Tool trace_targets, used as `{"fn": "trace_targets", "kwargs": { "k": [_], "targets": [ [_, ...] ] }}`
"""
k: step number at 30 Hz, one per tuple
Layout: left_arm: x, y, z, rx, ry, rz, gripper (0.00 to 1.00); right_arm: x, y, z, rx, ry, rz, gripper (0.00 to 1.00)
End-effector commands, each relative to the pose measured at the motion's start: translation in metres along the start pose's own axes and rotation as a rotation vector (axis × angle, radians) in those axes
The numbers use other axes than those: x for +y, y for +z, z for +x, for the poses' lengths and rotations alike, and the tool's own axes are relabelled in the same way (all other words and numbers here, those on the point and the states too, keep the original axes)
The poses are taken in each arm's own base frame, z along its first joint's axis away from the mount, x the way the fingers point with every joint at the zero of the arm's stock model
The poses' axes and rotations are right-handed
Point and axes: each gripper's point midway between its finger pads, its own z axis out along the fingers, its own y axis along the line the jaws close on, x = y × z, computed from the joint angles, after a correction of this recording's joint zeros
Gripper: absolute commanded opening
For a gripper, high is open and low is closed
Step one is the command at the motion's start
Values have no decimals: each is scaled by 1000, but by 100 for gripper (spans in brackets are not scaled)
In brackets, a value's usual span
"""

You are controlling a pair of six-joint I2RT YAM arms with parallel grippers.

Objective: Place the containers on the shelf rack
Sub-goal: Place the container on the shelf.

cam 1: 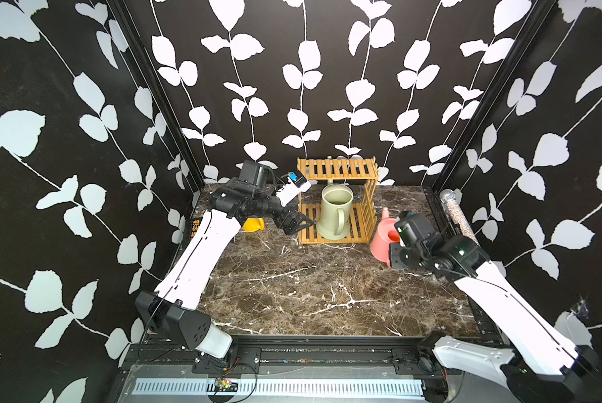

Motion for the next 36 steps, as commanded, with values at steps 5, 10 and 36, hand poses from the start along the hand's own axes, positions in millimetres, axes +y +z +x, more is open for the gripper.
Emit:
{"fn": "trace_targets", "kwargs": {
  "k": [5,10,36],
  "targets": [
    [14,-25,-16,-39,-10,-105,99,17,-17,-60,-91,-73,-75,5],
    [16,-31,-12,-41,-15,-118,99,22,-18,-96,-125,-98,-86,4],
    [26,-45,7,-64,-73,-129,99,42,3,-255,-329,-123,-86,2]
  ]
}}
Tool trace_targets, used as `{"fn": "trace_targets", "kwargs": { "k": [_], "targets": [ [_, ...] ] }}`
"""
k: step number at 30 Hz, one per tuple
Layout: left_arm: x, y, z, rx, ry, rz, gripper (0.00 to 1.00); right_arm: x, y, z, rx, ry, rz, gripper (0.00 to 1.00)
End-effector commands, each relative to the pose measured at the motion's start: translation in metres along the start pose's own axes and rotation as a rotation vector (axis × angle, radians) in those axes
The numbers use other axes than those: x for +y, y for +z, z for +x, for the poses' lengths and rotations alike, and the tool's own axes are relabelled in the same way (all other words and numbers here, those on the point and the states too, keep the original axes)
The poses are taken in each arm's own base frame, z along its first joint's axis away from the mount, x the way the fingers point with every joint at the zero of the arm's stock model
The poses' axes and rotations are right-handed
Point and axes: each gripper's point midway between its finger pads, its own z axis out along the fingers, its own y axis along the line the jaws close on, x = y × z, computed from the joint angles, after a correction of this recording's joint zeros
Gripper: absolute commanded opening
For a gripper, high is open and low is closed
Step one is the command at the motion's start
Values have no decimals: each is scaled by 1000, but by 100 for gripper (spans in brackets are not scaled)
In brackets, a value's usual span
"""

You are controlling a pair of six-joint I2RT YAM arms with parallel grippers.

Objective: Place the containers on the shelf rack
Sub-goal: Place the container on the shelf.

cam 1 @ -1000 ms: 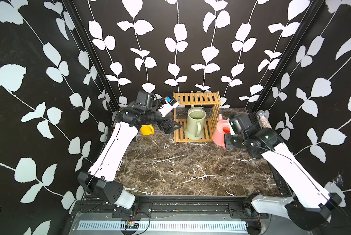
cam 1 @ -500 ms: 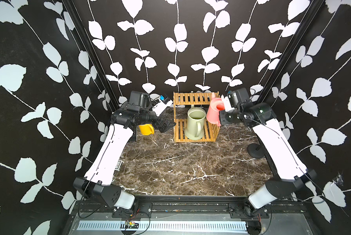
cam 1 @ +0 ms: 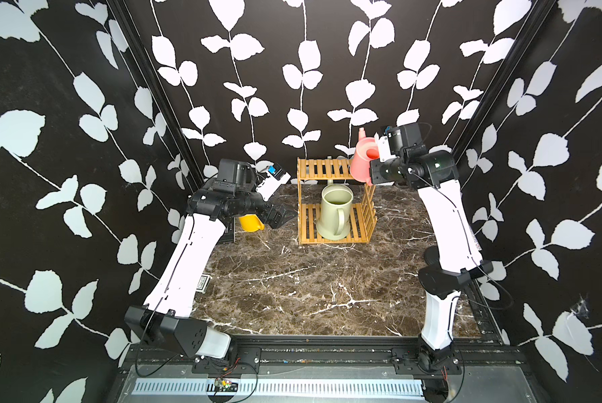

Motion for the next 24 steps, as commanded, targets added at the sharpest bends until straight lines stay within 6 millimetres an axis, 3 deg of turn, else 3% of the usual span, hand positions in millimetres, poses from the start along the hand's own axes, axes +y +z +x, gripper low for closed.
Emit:
{"fn": "trace_targets", "kwargs": {
  "k": [1,10,24],
  "targets": [
    [-7,-11,-9,-54,3,11,99,0,3,-20,-75,21,-9,2],
    [-4,-8,-6,-57,-23,19,99,5,24,-40,-141,34,-36,7],
    [0,-6,-4,-56,-35,17,99,12,51,-50,-169,48,-79,13]
  ]
}}
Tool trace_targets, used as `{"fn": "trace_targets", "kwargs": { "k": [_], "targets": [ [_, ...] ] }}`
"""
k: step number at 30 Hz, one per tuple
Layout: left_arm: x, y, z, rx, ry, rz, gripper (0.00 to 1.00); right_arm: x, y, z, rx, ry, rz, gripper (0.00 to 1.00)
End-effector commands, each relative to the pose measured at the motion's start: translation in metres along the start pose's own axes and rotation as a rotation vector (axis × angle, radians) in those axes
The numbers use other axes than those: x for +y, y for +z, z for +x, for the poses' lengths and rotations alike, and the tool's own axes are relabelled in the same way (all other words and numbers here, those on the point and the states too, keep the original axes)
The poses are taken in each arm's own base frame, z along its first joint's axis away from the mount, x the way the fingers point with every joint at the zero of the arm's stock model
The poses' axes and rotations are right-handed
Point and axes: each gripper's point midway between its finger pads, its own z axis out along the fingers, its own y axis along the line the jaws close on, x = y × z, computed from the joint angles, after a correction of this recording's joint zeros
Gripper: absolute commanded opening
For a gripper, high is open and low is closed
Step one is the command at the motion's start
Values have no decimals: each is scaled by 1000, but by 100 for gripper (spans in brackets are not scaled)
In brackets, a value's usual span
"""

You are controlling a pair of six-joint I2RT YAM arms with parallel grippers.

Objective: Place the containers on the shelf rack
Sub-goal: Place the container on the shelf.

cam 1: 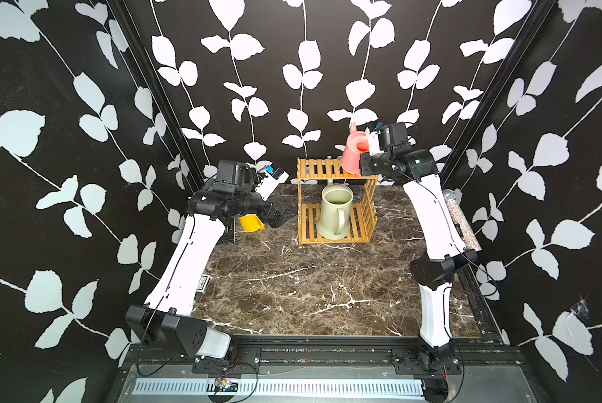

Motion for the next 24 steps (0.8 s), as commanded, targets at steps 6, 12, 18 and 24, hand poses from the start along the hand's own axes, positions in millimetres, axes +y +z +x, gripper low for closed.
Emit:
{"fn": "trace_targets", "kwargs": {
  "k": [6,12,18,24],
  "targets": [
    [-3,-7,-4,-29,-3,2,98,1,3,-15,-56,23,-16,16],
    [-4,-6,-4,-32,-10,10,99,-3,-13,-18,-68,30,2,18],
    [-4,-6,-3,-32,-14,11,99,-2,-29,-22,-84,41,-8,19],
    [-3,-6,-4,-33,-15,11,98,3,-37,-21,-76,60,-31,22]
  ]
}}
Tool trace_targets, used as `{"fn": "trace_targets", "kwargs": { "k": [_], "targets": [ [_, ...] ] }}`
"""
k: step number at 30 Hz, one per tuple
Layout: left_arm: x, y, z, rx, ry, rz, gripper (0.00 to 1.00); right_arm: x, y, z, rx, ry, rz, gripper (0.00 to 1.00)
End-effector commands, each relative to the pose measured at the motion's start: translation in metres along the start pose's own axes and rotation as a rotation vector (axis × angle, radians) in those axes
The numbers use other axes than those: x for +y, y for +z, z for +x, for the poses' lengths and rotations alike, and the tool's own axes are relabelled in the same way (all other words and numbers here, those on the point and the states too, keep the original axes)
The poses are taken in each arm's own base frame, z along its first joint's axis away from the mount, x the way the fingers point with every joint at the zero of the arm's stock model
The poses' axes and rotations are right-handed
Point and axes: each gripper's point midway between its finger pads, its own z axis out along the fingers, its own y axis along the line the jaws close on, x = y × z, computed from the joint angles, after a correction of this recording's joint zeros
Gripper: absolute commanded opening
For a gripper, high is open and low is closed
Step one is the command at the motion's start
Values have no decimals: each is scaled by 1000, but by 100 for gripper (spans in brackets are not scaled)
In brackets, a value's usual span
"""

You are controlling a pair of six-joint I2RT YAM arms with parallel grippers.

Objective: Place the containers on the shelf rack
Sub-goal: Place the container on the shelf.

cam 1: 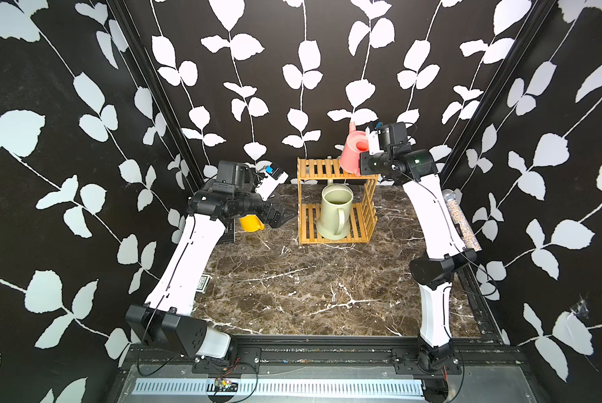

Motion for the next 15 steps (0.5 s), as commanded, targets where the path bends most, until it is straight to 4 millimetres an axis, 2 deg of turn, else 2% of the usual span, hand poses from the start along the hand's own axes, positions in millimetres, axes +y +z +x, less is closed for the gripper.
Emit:
{"fn": "trace_targets", "kwargs": {
  "k": [1,7,15],
  "targets": [
    [-4,-6,-5,-33,10,3,99,4,-35,-20,-75,22,-26,22],
    [-3,-6,-6,-34,6,3,98,4,-37,-17,-67,16,-18,25],
    [-4,-6,-4,-32,9,3,99,3,-16,-11,-44,3,-4,27]
  ]
}}
